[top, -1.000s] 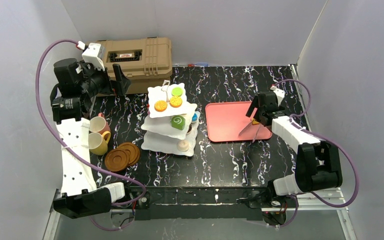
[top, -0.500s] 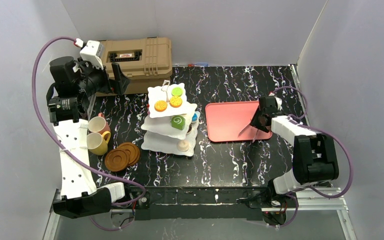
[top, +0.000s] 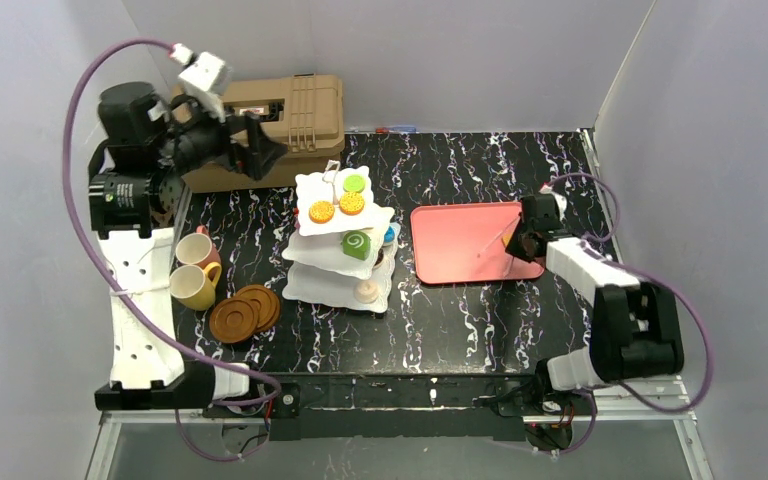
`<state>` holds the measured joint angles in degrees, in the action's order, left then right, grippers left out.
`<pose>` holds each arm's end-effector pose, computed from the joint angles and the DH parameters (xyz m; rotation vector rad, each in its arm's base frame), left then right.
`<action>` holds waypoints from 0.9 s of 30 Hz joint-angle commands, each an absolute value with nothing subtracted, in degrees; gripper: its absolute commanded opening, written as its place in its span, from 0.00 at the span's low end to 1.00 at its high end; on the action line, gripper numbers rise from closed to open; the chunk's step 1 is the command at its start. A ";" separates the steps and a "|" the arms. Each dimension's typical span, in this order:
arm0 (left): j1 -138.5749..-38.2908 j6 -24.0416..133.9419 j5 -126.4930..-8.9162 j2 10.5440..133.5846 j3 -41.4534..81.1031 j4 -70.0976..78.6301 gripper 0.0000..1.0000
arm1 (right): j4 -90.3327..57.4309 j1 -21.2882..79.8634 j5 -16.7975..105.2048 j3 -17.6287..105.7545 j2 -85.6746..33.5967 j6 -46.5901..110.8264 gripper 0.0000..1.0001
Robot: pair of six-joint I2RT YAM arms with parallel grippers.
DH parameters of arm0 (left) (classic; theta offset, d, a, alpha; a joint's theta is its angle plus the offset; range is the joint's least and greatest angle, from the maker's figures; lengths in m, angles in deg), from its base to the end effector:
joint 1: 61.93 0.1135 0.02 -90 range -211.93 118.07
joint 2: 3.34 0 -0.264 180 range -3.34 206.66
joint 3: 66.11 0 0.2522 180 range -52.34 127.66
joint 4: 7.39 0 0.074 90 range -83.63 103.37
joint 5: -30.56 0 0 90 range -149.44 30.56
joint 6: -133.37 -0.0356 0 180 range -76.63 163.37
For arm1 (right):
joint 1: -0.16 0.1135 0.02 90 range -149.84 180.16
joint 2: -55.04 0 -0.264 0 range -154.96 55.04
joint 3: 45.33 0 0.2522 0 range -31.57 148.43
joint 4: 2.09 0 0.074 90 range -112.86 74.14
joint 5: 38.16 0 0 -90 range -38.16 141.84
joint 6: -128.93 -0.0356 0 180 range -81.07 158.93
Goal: Serve the afternoon tea
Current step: Pick up the clamp from the center of the board, then adjust the clamp.
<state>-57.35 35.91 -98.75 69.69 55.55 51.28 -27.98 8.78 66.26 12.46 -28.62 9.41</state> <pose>0.2108 -0.0057 0.5376 0.5366 1.6404 -0.4419 0.2830 0.0339 0.1806 0.5462 2.3732 -0.0153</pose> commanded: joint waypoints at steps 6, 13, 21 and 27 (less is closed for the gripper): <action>-83.60 32.03 -95.96 81.43 77.87 61.39 0.98 | -11.78 8.60 60.56 12.32 -1.76 14.07 0.01; -103.14 34.76 -89.81 88.29 75.21 56.47 0.98 | 3.13 8.69 47.72 12.59 5.65 12.80 0.01; -110.63 42.91 -87.02 99.67 77.09 46.02 0.98 | 5.40 9.13 42.95 16.18 8.11 11.11 0.01; -112.78 43.76 -82.65 103.53 76.35 40.32 0.98 | 6.10 9.29 41.78 16.20 8.84 11.16 0.01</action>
<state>-111.54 42.16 -86.49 104.99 75.33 46.64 1.20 8.91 43.83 13.33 7.38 11.64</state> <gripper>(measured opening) 0.981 0.069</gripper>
